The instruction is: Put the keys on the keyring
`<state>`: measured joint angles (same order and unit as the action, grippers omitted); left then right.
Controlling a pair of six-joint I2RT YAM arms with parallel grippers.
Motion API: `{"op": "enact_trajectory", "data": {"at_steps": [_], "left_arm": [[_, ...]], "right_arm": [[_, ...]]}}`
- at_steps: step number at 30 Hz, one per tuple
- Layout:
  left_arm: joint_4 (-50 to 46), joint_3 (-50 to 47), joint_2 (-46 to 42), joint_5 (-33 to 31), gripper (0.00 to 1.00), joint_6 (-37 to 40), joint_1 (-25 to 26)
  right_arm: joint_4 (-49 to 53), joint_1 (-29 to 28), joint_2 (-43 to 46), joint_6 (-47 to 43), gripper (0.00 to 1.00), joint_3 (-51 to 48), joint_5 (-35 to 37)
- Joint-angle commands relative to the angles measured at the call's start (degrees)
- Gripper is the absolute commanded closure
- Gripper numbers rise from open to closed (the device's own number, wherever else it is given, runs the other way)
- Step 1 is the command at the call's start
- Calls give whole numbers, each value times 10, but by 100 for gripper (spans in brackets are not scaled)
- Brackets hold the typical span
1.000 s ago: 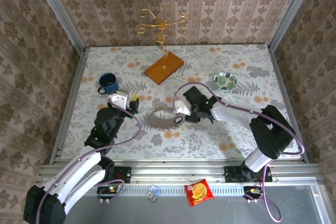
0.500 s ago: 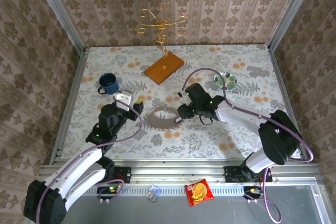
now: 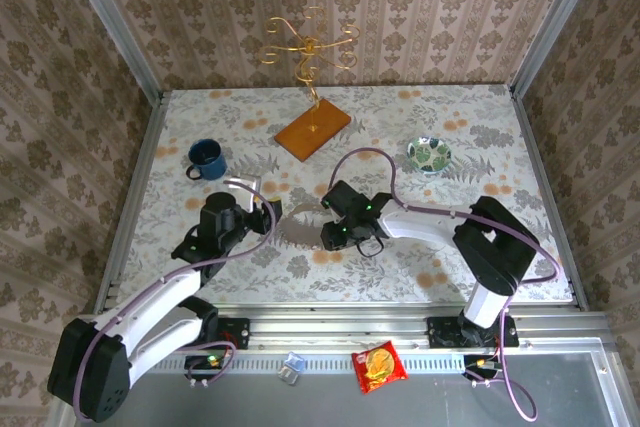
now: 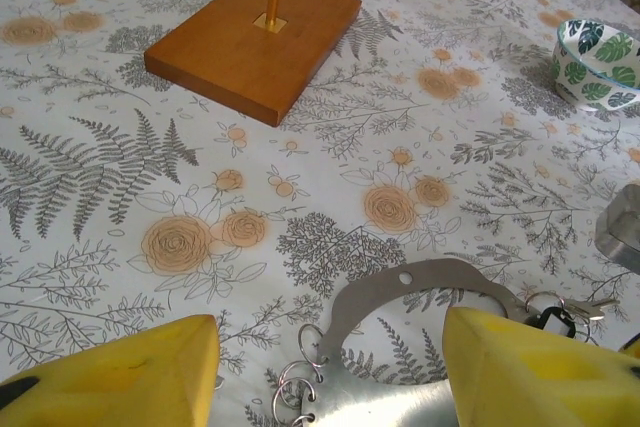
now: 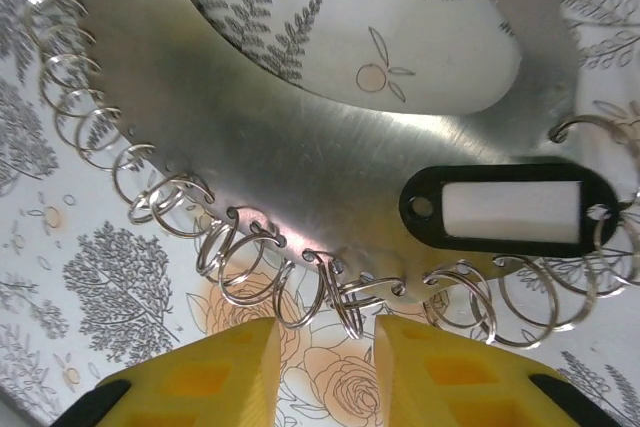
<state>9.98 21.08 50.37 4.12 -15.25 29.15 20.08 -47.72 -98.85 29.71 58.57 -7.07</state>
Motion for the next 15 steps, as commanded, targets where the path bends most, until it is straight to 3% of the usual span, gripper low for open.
{"op": "enact_trajectory", "data": {"at_steps": [1,15], "left_arm": [[-8,14,-13,6,39,-15,-5],[-6,15,-5,3,39,-15,-5]], "right_arm": [[28,-1,-15,-16,69,24,16],[43,-3,-34,-27,87,41,1]]}}
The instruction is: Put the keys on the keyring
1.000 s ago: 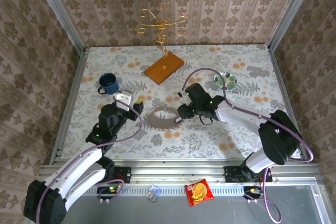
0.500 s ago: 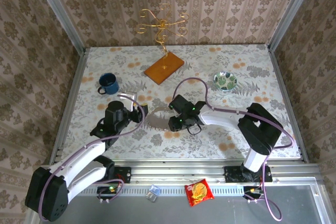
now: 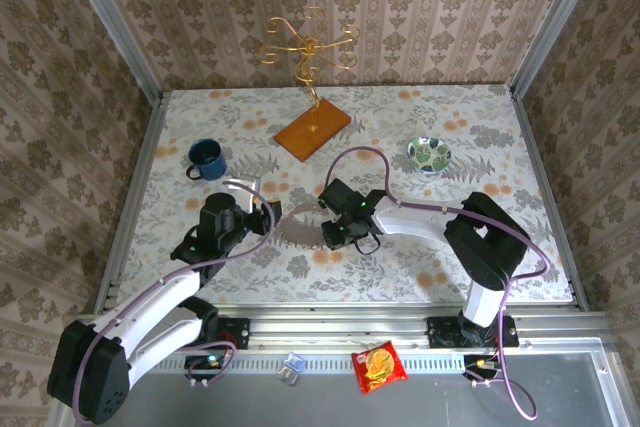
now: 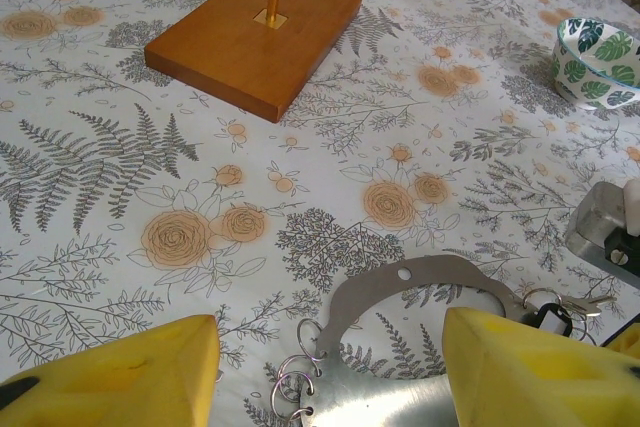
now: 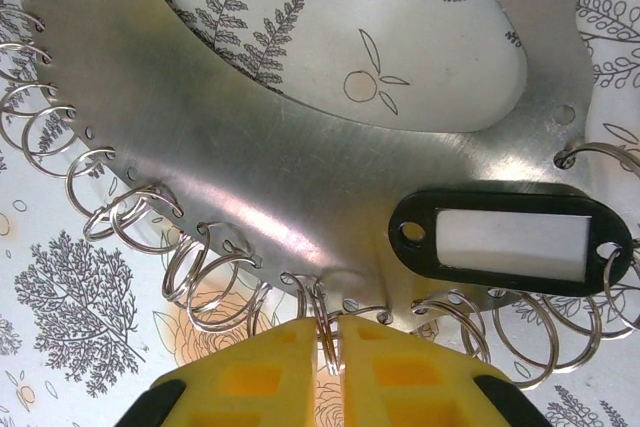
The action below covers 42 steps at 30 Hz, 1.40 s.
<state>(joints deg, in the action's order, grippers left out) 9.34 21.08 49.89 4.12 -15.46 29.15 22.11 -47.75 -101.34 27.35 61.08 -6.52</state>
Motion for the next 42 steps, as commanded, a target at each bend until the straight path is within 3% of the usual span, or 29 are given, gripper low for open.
{"op": "enact_trajectory", "data": {"at_steps": [1,8,16,22,28,42], "left_arm": [[0,15,1,4,40,-14,-5],[-2,16,0,3,40,-14,-5],[-6,15,-7,4,40,-13,-5],[-9,13,-10,2,40,-11,-5],[-7,13,-10,0,40,-11,-5],[-6,10,-14,-3,40,-9,-5]], "right_arm": [[25,-3,-9,-4,87,17,-7],[32,-11,-9,-3,87,29,-30],[31,-11,-7,-11,81,41,-56],[64,-7,5,-7,79,46,12],[83,-7,1,68,66,57,85],[158,-56,-51,217,66,126,193]]}}
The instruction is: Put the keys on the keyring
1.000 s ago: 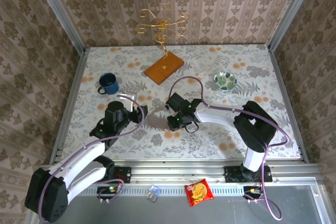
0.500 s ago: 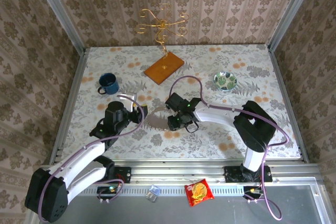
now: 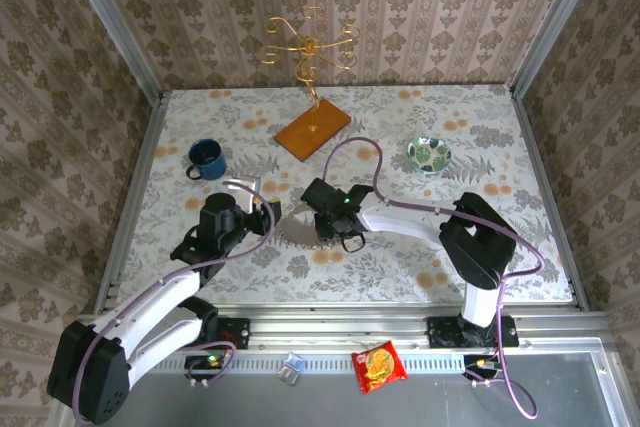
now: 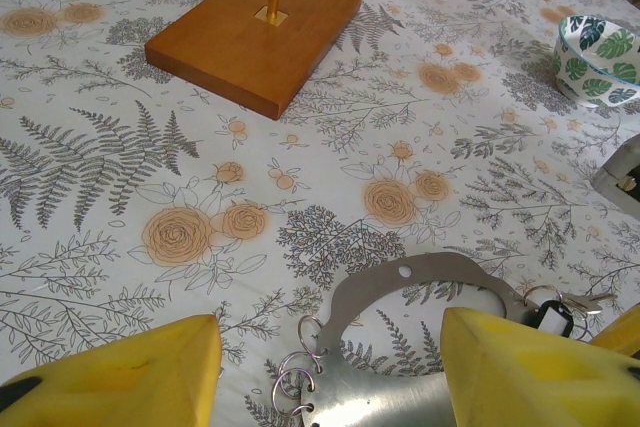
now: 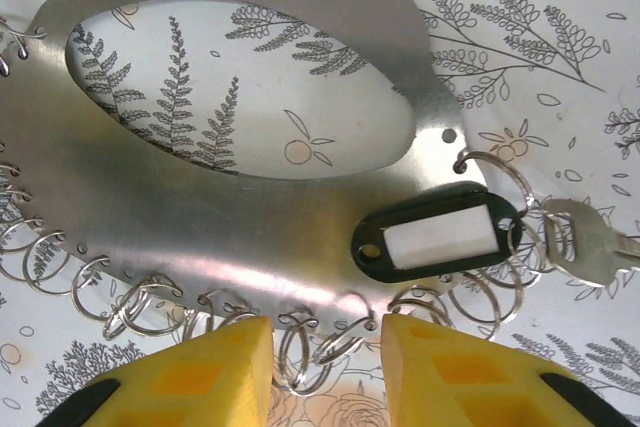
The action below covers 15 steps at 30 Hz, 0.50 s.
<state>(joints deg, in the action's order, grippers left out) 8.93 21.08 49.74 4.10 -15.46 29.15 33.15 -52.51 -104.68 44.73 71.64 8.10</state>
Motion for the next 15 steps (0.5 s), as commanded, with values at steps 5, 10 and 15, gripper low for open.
{"op": "enact_trajectory", "data": {"at_steps": [5,10,15], "left_arm": [[-5,7,-16,-4,40,-9,-5],[-4,6,-17,-4,40,-10,-5],[-4,7,-17,-4,40,-9,-5]], "right_arm": [[59,-11,-26,65,67,24,54],[74,-12,-42,73,69,35,59],[82,-13,-65,69,69,52,49]]}}
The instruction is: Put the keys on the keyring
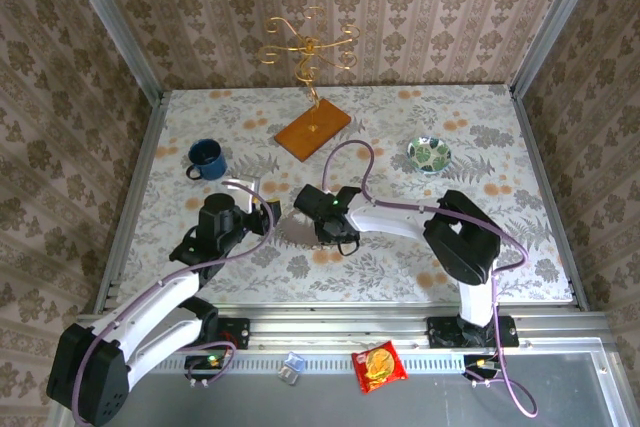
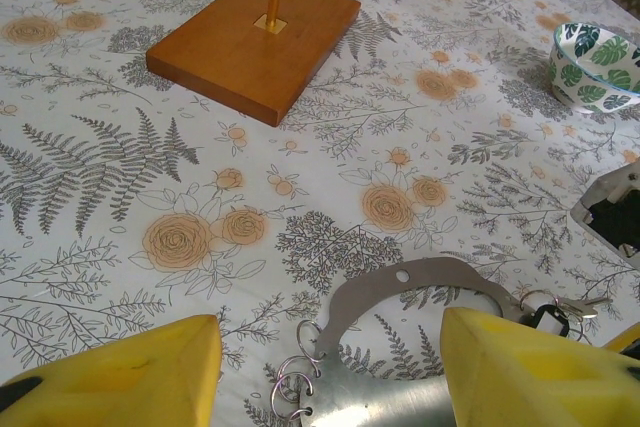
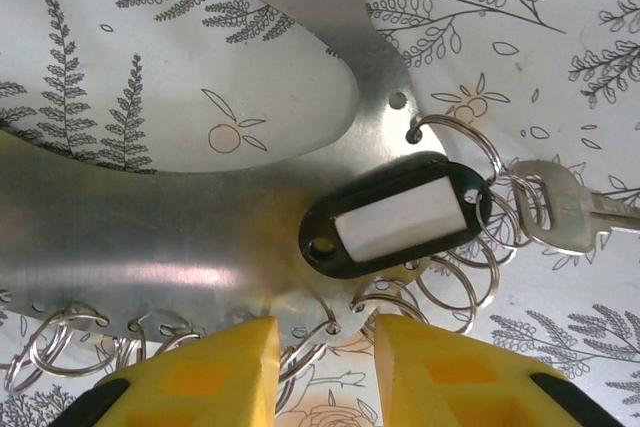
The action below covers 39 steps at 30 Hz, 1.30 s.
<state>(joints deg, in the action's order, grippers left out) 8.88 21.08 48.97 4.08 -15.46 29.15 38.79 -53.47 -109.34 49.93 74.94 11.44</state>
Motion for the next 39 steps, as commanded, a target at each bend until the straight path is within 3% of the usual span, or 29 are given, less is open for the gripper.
{"op": "enact_trajectory", "data": {"at_steps": [1,26,39], "left_arm": [[-4,7,-9,-4,40,-9,-5],[-4,10,-4,-5,40,-8,-5],[-5,10,-4,-5,40,-8,-5]], "right_arm": [[26,-2,-20,18,69,20,16],[69,-3,-24,-11,85,36,12],[71,-3,-26,-17,85,38,-14]]}}
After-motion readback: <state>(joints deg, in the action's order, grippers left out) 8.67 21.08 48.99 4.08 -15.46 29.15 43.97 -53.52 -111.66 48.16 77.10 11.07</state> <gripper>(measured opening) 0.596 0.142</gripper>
